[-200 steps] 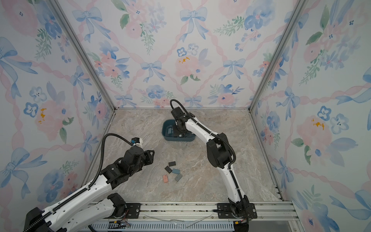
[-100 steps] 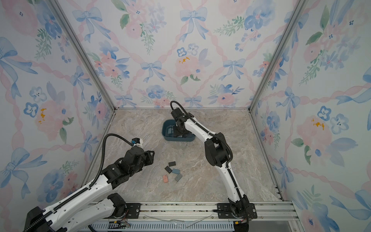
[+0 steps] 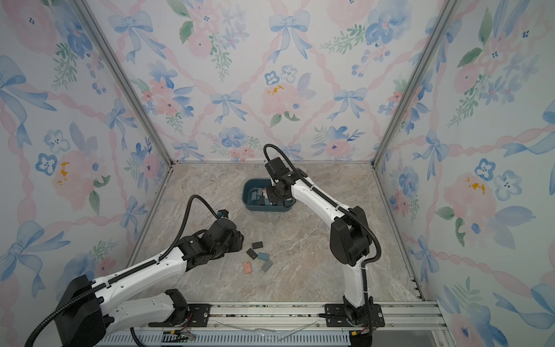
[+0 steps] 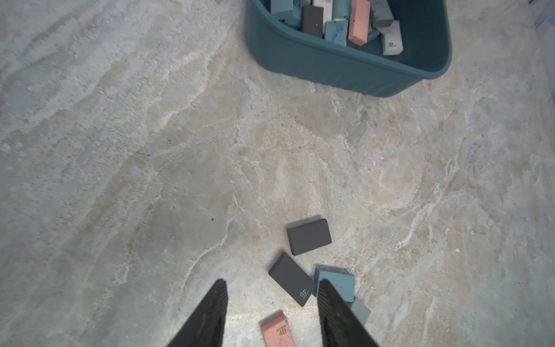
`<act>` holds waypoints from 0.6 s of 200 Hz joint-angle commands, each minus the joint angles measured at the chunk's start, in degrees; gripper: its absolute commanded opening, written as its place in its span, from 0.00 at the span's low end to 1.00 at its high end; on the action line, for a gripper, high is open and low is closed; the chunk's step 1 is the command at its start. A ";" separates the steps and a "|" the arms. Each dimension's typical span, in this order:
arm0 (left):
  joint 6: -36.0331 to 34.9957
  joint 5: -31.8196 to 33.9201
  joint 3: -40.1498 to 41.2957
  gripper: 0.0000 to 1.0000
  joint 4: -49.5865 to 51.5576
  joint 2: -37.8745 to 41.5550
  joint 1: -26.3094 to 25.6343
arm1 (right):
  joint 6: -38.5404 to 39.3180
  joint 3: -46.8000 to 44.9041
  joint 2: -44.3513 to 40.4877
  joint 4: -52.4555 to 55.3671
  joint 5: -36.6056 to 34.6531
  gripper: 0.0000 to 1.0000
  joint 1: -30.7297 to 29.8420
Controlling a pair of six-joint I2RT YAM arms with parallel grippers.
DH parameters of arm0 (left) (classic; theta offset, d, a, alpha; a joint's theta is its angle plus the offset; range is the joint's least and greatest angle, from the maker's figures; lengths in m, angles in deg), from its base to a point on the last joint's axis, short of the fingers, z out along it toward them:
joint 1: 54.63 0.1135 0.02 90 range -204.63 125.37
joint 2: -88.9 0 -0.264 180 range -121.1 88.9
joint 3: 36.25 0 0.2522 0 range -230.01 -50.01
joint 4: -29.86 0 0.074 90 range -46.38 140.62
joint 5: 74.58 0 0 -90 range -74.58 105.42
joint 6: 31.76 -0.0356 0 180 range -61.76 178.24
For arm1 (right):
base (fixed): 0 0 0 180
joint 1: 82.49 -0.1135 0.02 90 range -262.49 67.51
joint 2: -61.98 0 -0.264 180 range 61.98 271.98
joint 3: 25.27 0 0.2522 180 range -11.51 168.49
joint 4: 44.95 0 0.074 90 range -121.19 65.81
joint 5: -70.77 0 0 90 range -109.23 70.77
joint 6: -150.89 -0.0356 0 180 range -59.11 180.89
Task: Put the eraser in the storage box
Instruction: Place the eraser in the storage box, then pick up the eraser from the center of the board.
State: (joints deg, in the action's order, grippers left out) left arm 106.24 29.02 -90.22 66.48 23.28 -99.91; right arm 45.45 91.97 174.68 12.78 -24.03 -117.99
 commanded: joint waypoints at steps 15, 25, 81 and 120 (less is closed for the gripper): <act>0.25 -2.34 -4.52 0.61 4.19 -7.46 -3.25 | -1.67 -9.13 -8.55 -4.55 -1.13 0.51 0.88; 0.58 -2.43 -5.20 0.61 4.63 -9.28 -4.23 | -2.11 -11.88 -10.82 -5.64 -1.38 0.52 0.97; 5.25 -4.01 -7.47 0.64 4.69 -16.73 -6.37 | -4.28 -21.97 -19.47 -8.68 -1.84 0.52 1.93; 10.68 -3.43 -7.78 0.62 4.79 -19.31 -6.38 | -4.85 -25.11 -21.75 -8.95 -2.01 0.52 2.33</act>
State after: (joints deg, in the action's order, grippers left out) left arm 112.01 25.61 -96.86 69.69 5.05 -106.00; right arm 41.79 68.50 155.49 5.13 -25.32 -116.33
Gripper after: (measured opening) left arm 0.633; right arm 0.523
